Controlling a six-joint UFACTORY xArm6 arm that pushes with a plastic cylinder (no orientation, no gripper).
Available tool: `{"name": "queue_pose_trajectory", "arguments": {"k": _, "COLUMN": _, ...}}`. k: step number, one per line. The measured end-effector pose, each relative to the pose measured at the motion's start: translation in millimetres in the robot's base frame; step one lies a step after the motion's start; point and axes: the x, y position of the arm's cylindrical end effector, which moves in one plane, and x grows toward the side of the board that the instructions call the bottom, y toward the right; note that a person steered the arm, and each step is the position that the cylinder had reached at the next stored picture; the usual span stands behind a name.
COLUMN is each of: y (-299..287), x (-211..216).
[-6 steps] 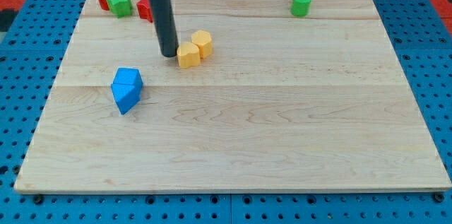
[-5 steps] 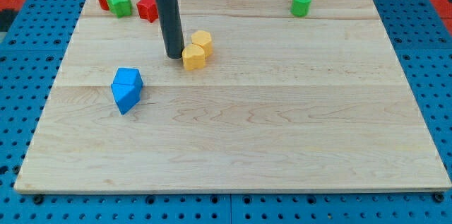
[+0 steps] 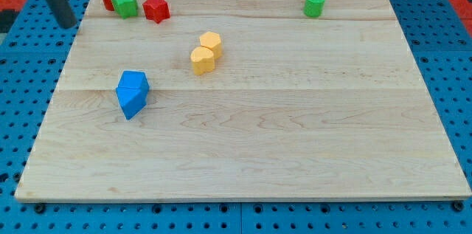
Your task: Push the red circle into green star
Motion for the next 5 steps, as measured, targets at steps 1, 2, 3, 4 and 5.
{"name": "queue_pose_trajectory", "arguments": {"k": 1, "y": 16, "x": -69}}
{"name": "queue_pose_trajectory", "arguments": {"k": 2, "y": 17, "x": -80}}
{"name": "queue_pose_trajectory", "arguments": {"k": 3, "y": 17, "x": -73}}
{"name": "queue_pose_trajectory", "arguments": {"k": 4, "y": 50, "x": -49}}
{"name": "queue_pose_trajectory", "arguments": {"k": 5, "y": 67, "x": -11}}
